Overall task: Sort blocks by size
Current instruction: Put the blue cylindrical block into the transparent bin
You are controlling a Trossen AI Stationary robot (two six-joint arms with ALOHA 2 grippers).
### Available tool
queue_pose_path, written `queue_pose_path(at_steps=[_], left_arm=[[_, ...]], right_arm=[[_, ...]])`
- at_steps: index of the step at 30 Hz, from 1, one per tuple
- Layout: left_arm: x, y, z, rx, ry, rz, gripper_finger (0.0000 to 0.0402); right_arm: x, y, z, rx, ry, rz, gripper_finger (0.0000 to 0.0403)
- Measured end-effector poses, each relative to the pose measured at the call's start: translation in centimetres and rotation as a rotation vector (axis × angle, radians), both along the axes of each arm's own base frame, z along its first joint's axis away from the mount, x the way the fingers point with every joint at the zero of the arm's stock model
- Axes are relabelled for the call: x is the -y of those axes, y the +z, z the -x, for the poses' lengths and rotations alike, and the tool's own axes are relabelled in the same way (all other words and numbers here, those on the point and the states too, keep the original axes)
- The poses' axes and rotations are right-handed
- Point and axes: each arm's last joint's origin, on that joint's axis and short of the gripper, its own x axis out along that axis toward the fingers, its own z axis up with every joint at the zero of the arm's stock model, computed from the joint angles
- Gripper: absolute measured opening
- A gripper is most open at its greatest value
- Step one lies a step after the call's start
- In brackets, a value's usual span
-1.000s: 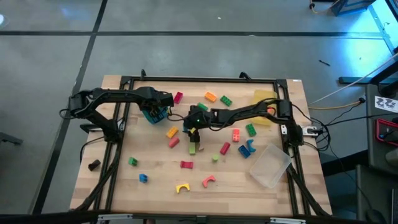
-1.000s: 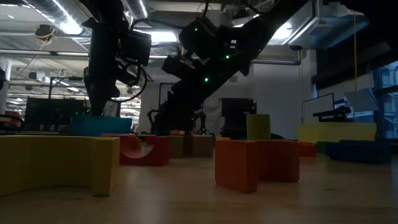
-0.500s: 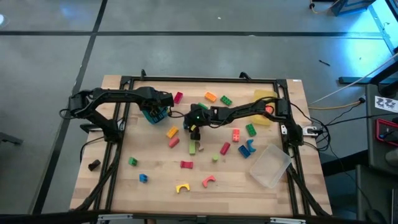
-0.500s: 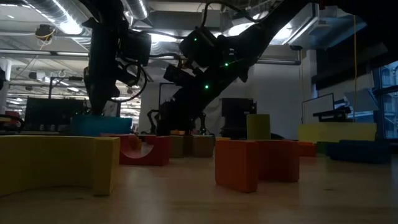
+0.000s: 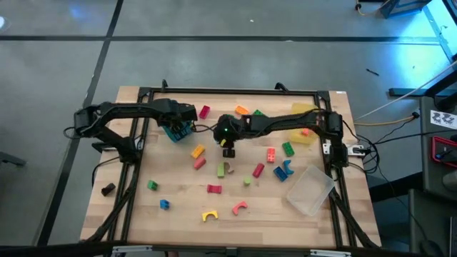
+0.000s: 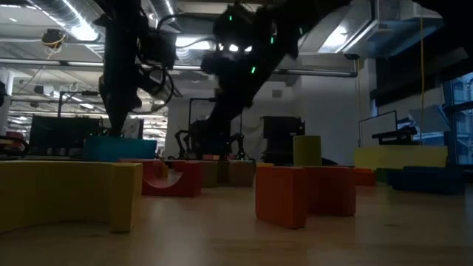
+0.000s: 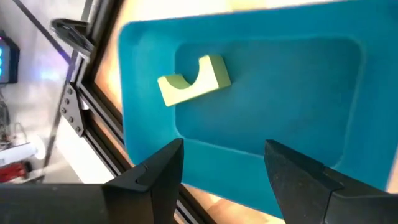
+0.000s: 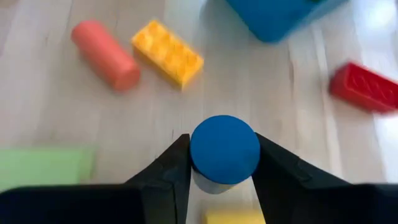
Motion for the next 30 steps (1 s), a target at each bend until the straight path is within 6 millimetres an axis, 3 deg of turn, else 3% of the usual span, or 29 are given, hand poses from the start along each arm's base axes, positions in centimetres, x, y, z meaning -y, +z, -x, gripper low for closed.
queue_pose_path(at_steps=[8, 13, 18, 26, 30], left_arm=[[0.5, 3.3, 0.5, 0.298, 0.025, -0.093, 0.0208], [0.8, 4.1, -1.1, 0.498, -0.033, -0.086, 0.0208], [1.6, 4.5, -3.0, 0.619, -0.159, -0.074, 0.0208], [3.2, 4.6, -4.2, 0.707, -0.180, -0.052, 0.0208], [4.3, 4.6, -4.5, 0.725, -0.192, -0.030, 0.0208]], right_arm=[[-0.5, 7.1, 3.3, -0.340, -0.082, -0.093, 0.0134], [-1.5, 9.4, 5.9, -0.555, -0.201, -0.180, 0.0134], [-4.7, 9.3, 7.5, -0.736, -0.225, -0.199, 0.0134], [-10.7, 8.4, 8.7, -0.779, -0.095, -0.133, 0.0135], [-13.0, 8.3, 11.7, -0.810, -0.112, -0.095, 0.0135]])
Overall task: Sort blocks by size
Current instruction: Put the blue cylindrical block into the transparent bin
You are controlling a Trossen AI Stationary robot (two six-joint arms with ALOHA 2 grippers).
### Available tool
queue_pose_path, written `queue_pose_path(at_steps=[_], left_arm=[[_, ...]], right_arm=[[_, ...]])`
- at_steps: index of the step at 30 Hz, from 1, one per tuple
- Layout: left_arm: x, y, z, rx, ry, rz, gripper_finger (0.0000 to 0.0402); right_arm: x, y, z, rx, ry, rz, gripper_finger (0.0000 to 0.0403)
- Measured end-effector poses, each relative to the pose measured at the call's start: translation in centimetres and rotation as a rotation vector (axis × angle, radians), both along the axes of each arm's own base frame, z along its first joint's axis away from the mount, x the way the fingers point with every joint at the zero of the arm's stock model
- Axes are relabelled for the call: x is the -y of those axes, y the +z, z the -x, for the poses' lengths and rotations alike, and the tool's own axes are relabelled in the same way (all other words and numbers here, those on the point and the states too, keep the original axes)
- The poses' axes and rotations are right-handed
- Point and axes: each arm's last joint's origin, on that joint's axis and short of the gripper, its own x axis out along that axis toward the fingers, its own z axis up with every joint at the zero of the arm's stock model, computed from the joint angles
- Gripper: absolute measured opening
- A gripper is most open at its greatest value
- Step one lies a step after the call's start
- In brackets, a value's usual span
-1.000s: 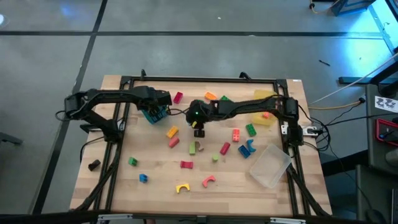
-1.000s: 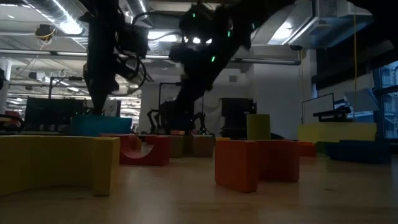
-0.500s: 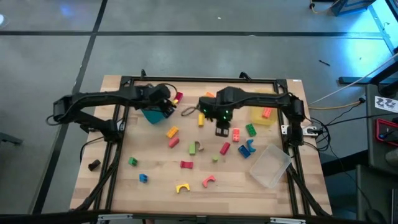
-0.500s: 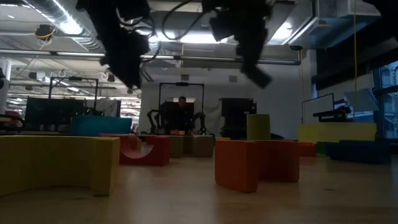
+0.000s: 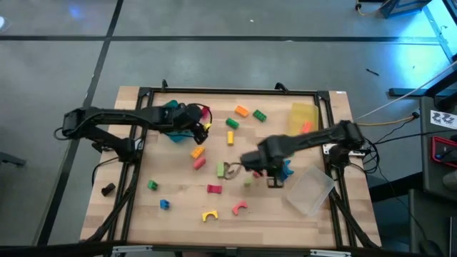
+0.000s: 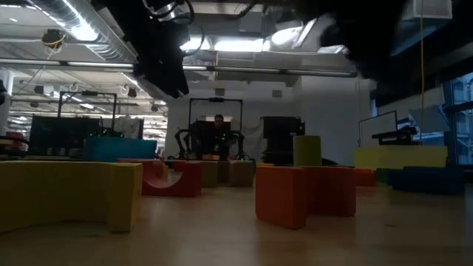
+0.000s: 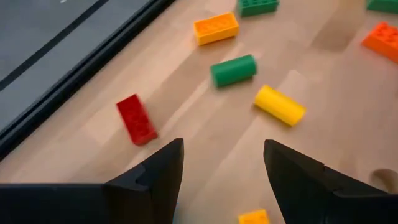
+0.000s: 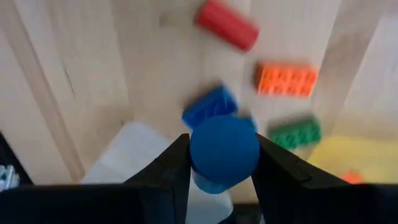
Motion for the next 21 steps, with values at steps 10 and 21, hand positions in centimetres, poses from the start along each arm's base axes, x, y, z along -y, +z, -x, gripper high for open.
queue_pose_path(at_steps=[10, 21], left_arm=[[2.6, 0.6, -1.1, 0.102, -0.101, -0.011, 0.0208], [6.6, 0.7, -1.3, 0.110, -0.244, 0.004, 0.0208]], right_arm=[[-3.9, -2.7, 11.0, -0.014, -0.141, 0.109, 0.0136], [-6.9, -8.4, 15.7, 0.031, -0.044, 0.071, 0.0164]])
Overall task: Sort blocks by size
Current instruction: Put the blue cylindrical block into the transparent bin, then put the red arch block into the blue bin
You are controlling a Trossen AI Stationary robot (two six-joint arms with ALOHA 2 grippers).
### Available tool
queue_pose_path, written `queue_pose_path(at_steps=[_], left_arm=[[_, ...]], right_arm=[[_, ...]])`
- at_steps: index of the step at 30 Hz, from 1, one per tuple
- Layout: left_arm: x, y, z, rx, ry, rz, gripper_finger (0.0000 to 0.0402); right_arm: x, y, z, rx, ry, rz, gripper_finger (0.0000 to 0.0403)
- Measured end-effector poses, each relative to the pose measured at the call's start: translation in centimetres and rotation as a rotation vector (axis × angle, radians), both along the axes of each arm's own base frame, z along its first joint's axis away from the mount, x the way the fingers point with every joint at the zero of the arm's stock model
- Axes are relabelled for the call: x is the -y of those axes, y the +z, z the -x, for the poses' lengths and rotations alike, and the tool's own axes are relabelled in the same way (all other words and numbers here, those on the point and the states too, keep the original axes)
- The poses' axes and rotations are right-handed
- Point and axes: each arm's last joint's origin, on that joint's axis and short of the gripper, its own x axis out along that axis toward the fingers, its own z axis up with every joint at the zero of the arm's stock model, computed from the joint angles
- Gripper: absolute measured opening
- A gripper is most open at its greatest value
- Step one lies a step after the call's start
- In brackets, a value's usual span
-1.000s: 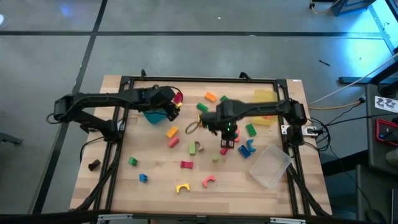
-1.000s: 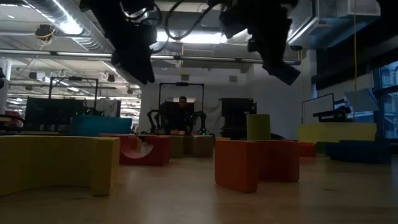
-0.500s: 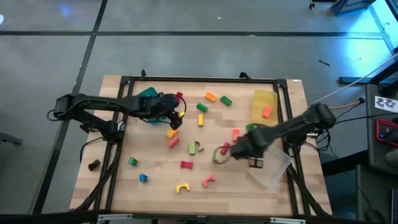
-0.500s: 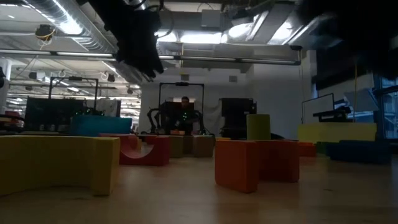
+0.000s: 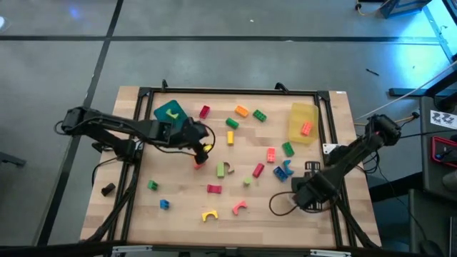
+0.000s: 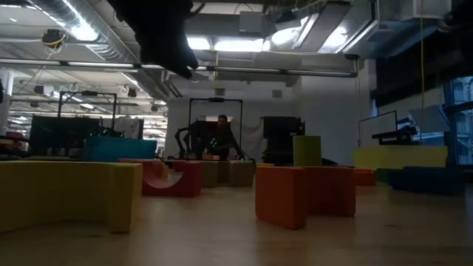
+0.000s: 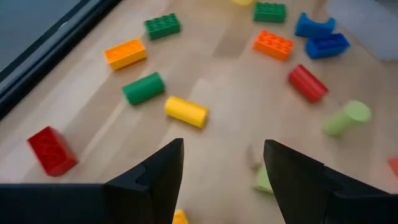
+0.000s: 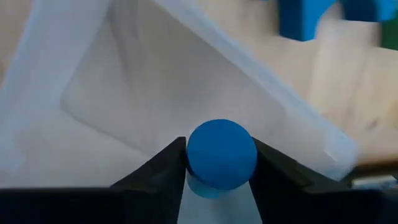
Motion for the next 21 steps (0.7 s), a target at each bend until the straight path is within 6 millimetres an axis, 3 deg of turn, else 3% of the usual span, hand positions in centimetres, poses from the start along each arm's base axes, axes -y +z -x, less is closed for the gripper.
queue_pose_path(at_steps=[10, 21], left_arm=[[4.6, -1.0, -0.8, 0.009, -0.161, 0.002, 0.0208], [9.3, -4.7, -3.3, -0.021, -0.457, 0.003, 0.0208]], right_arm=[[0.0, -1.1, 0.3, 0.008, 0.012, -0.006, 0.0193], [0.4, -0.8, 0.9, -0.076, -0.004, 0.019, 0.0195]])
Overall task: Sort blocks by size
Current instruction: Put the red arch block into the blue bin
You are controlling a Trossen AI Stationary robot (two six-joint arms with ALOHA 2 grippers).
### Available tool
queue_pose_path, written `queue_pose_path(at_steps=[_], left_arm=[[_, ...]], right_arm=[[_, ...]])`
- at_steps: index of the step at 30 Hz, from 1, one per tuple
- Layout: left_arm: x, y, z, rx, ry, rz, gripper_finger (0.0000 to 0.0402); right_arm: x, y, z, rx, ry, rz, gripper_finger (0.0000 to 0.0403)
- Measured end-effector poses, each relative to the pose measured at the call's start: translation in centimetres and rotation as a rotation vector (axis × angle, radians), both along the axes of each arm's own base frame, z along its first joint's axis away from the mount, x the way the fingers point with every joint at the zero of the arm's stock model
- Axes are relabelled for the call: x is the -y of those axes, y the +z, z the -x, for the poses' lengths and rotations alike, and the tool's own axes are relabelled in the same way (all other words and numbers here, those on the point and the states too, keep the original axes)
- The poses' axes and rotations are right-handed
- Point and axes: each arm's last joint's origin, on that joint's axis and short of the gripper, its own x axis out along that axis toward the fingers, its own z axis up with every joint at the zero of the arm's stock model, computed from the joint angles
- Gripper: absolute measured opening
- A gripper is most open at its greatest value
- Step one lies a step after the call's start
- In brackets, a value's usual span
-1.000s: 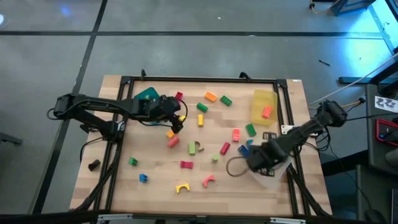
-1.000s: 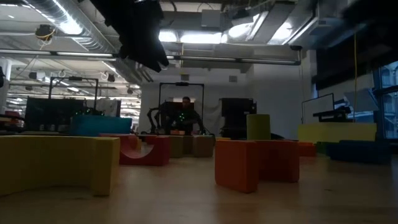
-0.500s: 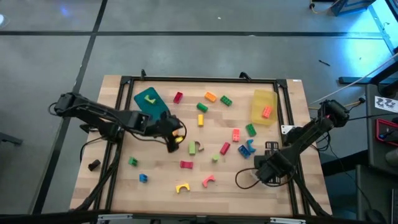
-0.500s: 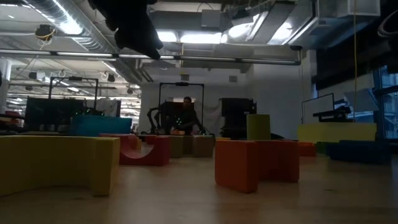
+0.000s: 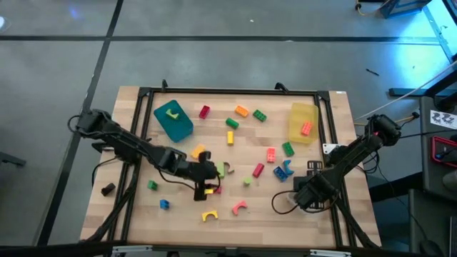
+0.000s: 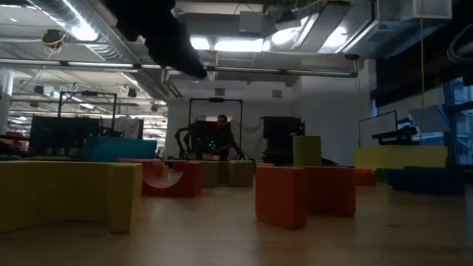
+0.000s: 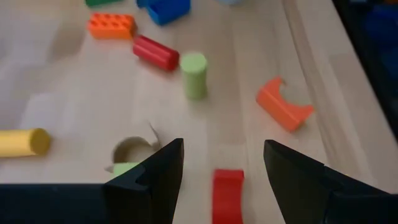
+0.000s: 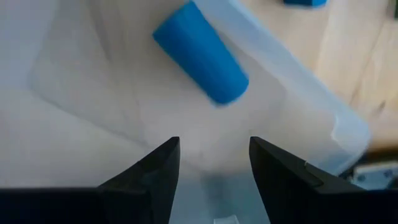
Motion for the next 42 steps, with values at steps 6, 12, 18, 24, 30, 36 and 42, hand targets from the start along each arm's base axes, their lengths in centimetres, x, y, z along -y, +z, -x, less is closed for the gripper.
queue_pose_path(at_steps=[6, 12, 18, 24, 30, 36, 42], left_arm=[[1.3, -2.5, -0.5, -0.074, -0.051, -0.048, 0.0208], [2.0, -4.9, -1.0, -0.143, -0.083, -0.078, 0.0208], [2.1, -6.8, -1.3, -0.201, -0.087, -0.100, 0.0208], [2.2, -7.8, -1.5, -0.235, -0.103, -0.095, 0.0208], [1.8, -9.0, -1.8, -0.268, -0.081, -0.099, 0.0208], [1.4, -9.9, -2.4, -0.273, -0.066, -0.096, 0.0208], [1.3, -10.1, -2.8, -0.251, -0.063, -0.087, 0.0208]], right_arm=[[0.0, 1.5, -0.1, -0.018, 0.006, 0.040, 0.0195], [-0.2, 3.8, -0.6, 0.024, 0.026, 0.072, 0.0195], [-0.4, 5.9, -1.2, 0.122, 0.076, 0.126, 0.0195], [-0.7, 7.6, -2.1, 0.246, 0.161, 0.155, 0.0195], [-0.8, 8.5, -2.6, 0.340, 0.221, 0.208, 0.0195], [-1.0, 8.5, -3.0, 0.390, 0.243, 0.211, 0.0195], [-1.2, 8.5, -3.3, 0.433, 0.238, 0.210, 0.0195]])
